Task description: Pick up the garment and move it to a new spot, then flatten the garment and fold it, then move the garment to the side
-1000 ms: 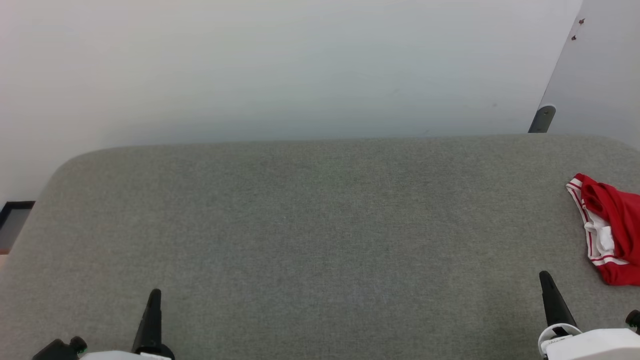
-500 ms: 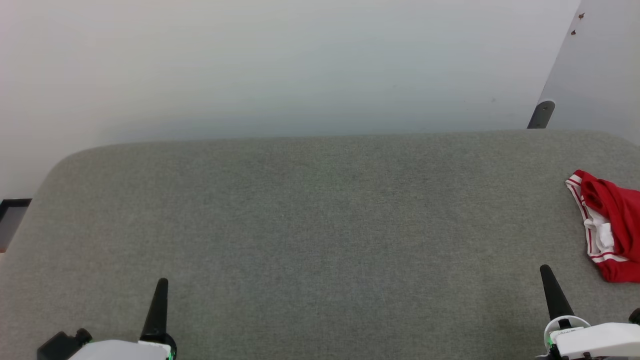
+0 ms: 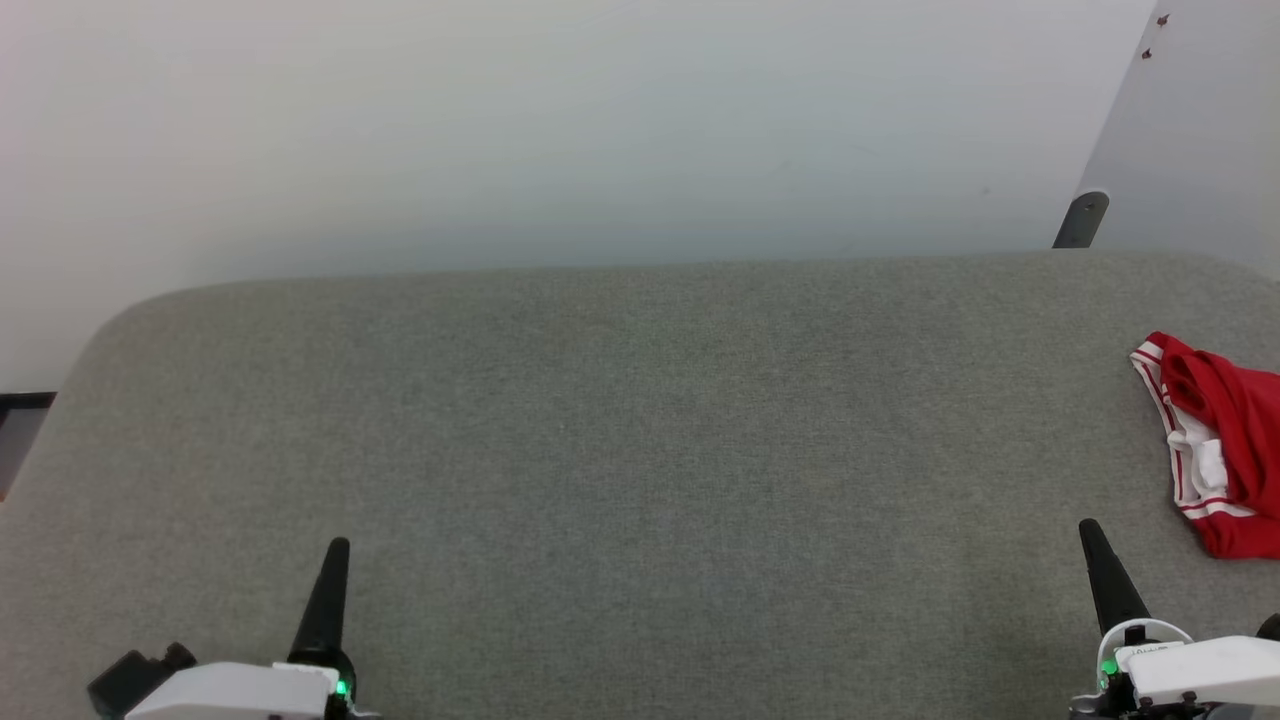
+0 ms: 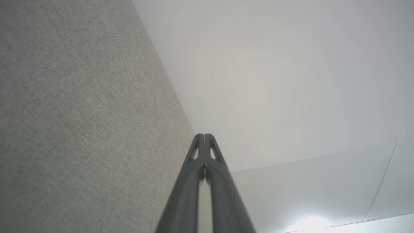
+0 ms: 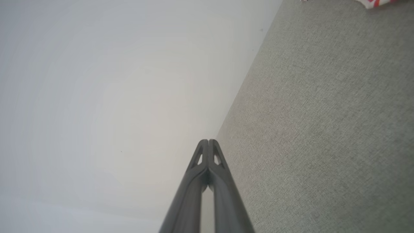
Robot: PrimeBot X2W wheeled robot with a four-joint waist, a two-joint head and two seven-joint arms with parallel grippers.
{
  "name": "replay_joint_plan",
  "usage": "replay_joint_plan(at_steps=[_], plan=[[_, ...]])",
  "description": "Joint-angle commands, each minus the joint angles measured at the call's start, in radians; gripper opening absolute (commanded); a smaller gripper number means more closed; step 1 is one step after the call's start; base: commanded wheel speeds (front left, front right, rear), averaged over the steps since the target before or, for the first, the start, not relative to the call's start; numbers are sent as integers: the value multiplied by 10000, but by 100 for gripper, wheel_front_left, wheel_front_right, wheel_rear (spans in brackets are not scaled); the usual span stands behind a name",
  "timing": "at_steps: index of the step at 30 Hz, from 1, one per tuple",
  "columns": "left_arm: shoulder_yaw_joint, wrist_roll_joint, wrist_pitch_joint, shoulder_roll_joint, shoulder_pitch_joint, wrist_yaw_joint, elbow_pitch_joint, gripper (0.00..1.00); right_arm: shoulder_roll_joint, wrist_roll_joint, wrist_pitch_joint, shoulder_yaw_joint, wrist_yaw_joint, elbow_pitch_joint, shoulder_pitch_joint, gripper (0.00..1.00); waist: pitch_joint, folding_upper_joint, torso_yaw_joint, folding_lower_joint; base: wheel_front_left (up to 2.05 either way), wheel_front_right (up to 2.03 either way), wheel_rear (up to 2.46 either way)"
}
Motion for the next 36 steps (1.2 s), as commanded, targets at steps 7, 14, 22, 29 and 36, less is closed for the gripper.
replay_joint_plan(at_steps=[7, 14, 22, 29, 36], plan=[[0, -685, 190, -52, -328, -26, 39, 0, 39, 757, 179, -88, -1, 0, -305, 0, 58, 0, -24, 0, 0, 0, 0], [-6, -1196, 345, -118, -455, -28, 97, 0, 69, 1344, 343, -140, -2, 29, -381, 0, 112, 0, -46, 0, 0, 0, 0], [-14, -1743, 510, -181, -589, -30, 164, 0, 107, 1975, 492, -189, -1, 69, -451, 0, 173, 0, -71, 0, 0, 0, 0], [-18, -2193, 631, -238, -716, -32, 223, 0, 136, 2484, 620, -224, 0, 100, -528, 0, 228, 0, -92, 0, 0, 0, 0], [-21, -2639, 772, -290, -821, -34, 277, 0, 166, 3015, 748, -262, 0, 131, -613, 0, 282, 0, -114, 0, 0, 0, 0]])
